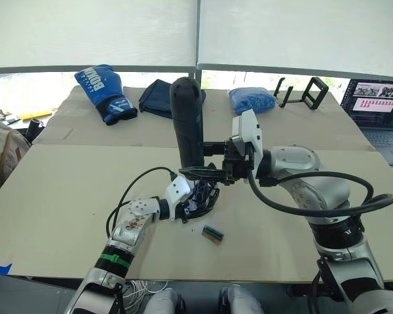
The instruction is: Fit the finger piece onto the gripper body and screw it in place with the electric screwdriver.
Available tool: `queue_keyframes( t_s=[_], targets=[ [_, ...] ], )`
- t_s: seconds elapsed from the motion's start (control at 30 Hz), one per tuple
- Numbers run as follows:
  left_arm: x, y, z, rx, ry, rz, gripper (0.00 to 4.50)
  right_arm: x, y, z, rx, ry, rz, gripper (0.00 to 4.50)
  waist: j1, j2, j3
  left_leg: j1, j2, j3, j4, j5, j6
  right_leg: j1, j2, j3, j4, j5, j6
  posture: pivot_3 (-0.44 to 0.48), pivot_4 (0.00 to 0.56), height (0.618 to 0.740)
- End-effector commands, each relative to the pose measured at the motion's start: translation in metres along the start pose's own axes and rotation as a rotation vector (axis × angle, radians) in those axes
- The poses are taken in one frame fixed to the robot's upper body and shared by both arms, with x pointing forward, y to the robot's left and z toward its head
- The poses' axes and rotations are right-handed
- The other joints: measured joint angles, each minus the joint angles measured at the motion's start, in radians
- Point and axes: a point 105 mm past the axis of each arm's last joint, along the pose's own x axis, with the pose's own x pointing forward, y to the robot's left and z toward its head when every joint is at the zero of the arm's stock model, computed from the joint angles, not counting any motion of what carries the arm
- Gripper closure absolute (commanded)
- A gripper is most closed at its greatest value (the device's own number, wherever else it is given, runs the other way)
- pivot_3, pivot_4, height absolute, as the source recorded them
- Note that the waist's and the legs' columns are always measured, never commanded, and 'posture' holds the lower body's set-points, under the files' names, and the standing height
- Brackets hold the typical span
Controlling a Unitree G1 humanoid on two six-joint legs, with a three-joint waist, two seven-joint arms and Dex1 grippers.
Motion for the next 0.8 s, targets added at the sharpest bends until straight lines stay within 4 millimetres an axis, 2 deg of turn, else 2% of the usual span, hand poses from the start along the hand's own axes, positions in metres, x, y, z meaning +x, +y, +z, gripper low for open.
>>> queue_keyframes(
  t_s=[0.03, 0.1, 0.27, 0.37, 0.43, 0.8],
  targets=[
    [0.000, -0.012, -0.016, -0.044, 0.051, -0.052, 2.19, -0.006, -0.009, -0.028, 0.087, 0.100, -0.054, 2.57, 0.000, 0.000, 0.000, 0.000, 0.000, 0.000, 0.000, 0.000, 0.000, 0.000, 0.000, 0.000, 0.000, 0.000, 0.000, 0.000, 0.150, 0.740],
    [0.000, -0.011, -0.016, -0.043, 0.052, -0.050, 2.19, -0.007, -0.009, -0.022, 0.080, 0.081, -0.046, 2.57, 0.000, 0.000, 0.000, 0.000, 0.000, 0.000, 0.000, 0.000, 0.000, 0.000, 0.000, 0.000, 0.000, 0.000, 0.000, 0.000, 0.150, 0.740],
    [0.000, -0.001, -0.020, -0.027, 0.075, 0.014, 2.19, -0.007, -0.009, 0.014, -0.017, -0.074, 0.008, 2.57, 0.000, 0.000, 0.000, -0.001, 0.000, 0.000, 0.000, 0.000, 0.000, -0.001, 0.000, 0.000, 0.000, 0.000, 0.000, 0.000, 0.150, 0.740],
    [0.000, 0.001, -0.021, -0.027, 0.077, 0.032, 2.19, -0.016, -0.007, 0.039, -0.070, -0.171, 0.055, 2.57, 0.003, 0.000, 0.000, -0.002, 0.000, 0.000, 0.000, 0.000, 0.000, -0.001, 0.000, -0.001, 0.000, 0.000, 0.000, 0.000, 0.150, 0.740],
    [0.001, 0.001, -0.021, -0.032, 0.072, 0.038, 2.19, -0.021, -0.006, 0.048, -0.094, -0.203, 0.067, 2.57, 0.004, 0.000, 0.000, -0.004, 0.000, 0.000, 0.001, 0.000, 0.000, -0.003, 0.000, -0.001, 0.000, 0.000, 0.000, 0.000, 0.150, 0.740],
    [0.000, 0.011, -0.025, -0.052, 0.067, 0.095, 2.19, -0.040, 0.000, 0.072, -0.100, -0.305, 0.098, 2.57, 0.007, 0.000, 0.000, -0.005, 0.000, -0.001, 0.001, 0.000, 0.000, -0.003, -0.003, -0.001, 0.000, 0.000, -0.001, 0.000, 0.150, 0.740]
  ],
)
